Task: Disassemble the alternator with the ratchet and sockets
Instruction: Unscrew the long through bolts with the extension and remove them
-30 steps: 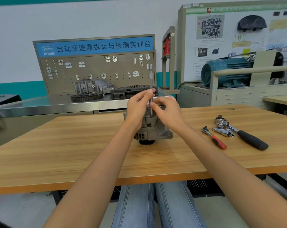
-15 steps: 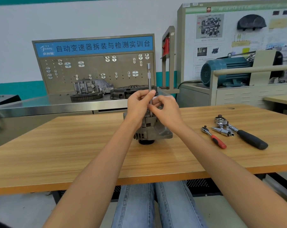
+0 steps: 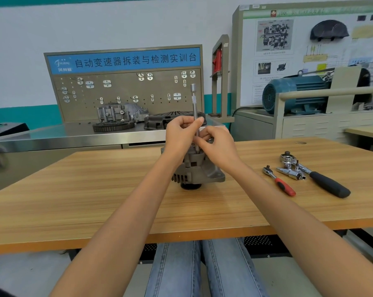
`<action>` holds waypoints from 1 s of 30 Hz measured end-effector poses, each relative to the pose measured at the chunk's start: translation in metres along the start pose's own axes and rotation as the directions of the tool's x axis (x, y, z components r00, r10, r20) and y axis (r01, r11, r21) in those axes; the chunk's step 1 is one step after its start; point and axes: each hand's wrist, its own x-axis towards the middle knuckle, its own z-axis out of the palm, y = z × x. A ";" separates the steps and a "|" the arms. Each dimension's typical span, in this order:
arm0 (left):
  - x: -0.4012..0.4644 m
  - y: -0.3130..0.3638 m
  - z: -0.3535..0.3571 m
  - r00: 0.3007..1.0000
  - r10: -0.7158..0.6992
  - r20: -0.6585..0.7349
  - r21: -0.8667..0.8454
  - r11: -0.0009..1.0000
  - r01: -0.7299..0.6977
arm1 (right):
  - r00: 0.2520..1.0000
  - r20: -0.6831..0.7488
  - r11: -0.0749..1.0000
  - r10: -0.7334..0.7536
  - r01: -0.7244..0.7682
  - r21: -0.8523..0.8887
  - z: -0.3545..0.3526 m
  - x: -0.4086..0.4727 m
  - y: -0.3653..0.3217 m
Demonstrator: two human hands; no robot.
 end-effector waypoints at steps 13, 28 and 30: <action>0.021 0.020 -0.027 0.940 -0.028 0.339 0.065 0.998 0.006 | 0.999 0.021 0.998 -0.044 0.045 -0.034 -0.002 -0.002 -0.001; 0.015 0.027 -0.015 0.997 -0.011 0.082 0.263 0.965 -0.011 | 0.999 -0.034 0.998 -0.035 0.033 -0.044 0.002 -0.003 -0.004; 0.014 0.027 -0.014 0.998 -0.008 0.066 0.266 0.964 -0.010 | 1.000 -0.017 1.000 -0.017 0.017 -0.007 0.001 -0.002 -0.005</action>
